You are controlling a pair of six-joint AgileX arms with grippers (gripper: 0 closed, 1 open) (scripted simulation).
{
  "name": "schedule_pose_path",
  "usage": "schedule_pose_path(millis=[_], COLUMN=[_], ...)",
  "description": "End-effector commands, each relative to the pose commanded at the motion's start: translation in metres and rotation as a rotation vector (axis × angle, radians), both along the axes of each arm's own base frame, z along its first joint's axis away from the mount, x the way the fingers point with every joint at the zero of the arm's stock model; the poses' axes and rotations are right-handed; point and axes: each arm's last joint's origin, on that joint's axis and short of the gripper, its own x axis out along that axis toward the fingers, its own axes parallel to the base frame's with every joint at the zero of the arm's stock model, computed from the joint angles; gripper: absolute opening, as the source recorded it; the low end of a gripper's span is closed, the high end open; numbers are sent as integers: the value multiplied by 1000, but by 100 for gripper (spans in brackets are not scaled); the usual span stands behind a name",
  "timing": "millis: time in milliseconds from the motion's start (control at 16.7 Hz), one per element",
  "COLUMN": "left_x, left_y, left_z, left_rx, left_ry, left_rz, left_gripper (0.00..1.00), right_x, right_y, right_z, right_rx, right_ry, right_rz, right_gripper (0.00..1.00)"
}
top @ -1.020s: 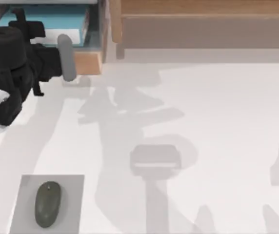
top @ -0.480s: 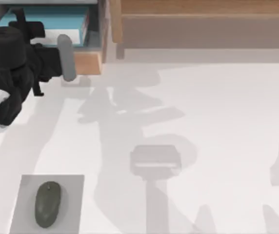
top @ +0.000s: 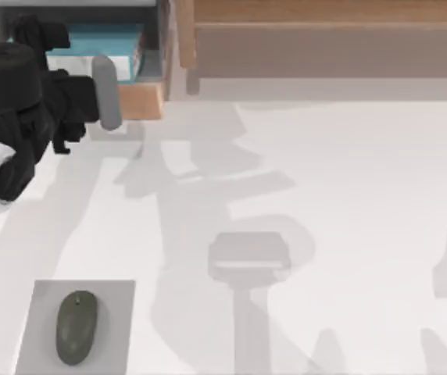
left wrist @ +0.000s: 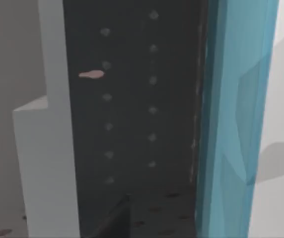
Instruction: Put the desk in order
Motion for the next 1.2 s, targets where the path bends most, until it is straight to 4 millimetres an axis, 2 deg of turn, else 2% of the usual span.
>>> schedule_pose_path(millis=[600, 960, 1200], left_x=[-3, -35, -50], left_y=[0, 3, 1], left_z=[2, 7, 0], left_rx=[-1, -7, 0], left_ry=[-6, -21, 0], left_rz=[3, 13, -1], left_gripper=[100, 100, 100], right_x=[0, 0, 0], right_y=[0, 0, 0], right_z=[0, 0, 0], right_rx=[0, 0, 0], right_ry=[0, 0, 0], right_rz=[0, 0, 0], right_gripper=[100, 100, 100])
